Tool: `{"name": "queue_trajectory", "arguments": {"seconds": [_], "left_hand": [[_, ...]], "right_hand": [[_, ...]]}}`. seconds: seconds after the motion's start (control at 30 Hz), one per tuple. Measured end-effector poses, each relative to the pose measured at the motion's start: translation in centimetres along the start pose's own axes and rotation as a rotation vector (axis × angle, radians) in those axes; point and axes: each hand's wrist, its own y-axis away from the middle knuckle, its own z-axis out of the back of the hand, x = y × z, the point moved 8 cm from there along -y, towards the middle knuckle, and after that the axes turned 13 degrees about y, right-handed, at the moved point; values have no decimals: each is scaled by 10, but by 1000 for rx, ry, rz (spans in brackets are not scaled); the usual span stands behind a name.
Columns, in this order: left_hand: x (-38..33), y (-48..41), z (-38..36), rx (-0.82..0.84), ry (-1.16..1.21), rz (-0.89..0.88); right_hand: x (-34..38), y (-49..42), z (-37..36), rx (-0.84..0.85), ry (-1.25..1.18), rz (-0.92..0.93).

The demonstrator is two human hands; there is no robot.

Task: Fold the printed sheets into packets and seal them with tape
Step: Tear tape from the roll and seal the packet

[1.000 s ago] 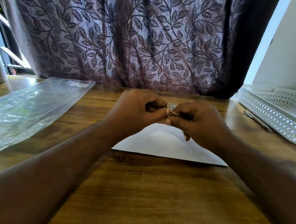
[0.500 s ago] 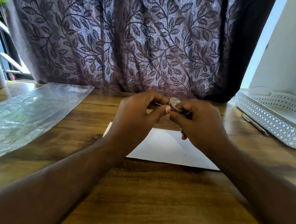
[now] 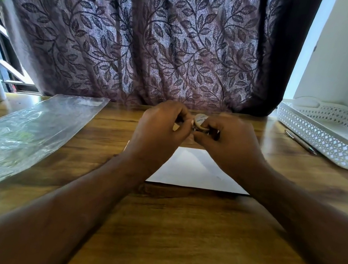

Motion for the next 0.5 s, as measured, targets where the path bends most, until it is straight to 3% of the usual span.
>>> {"name": "queue_trajectory", "arguments": {"seconds": [0.13, 0.27, 0.4, 0.5], "left_hand": [[8, -3, 2, 29, 67, 65], [30, -1, -3, 103, 205, 213], [33, 7, -9, 29, 606, 379], [26, 8, -8, -23, 601, 340]], "right_hand": [[-8, -5, -5, 100, -83, -16], [-17, -4, -12, 210, -315, -47], [-21, -2, -10, 151, -372, -118], [-21, -2, -6, 90, -308, -142]]}}
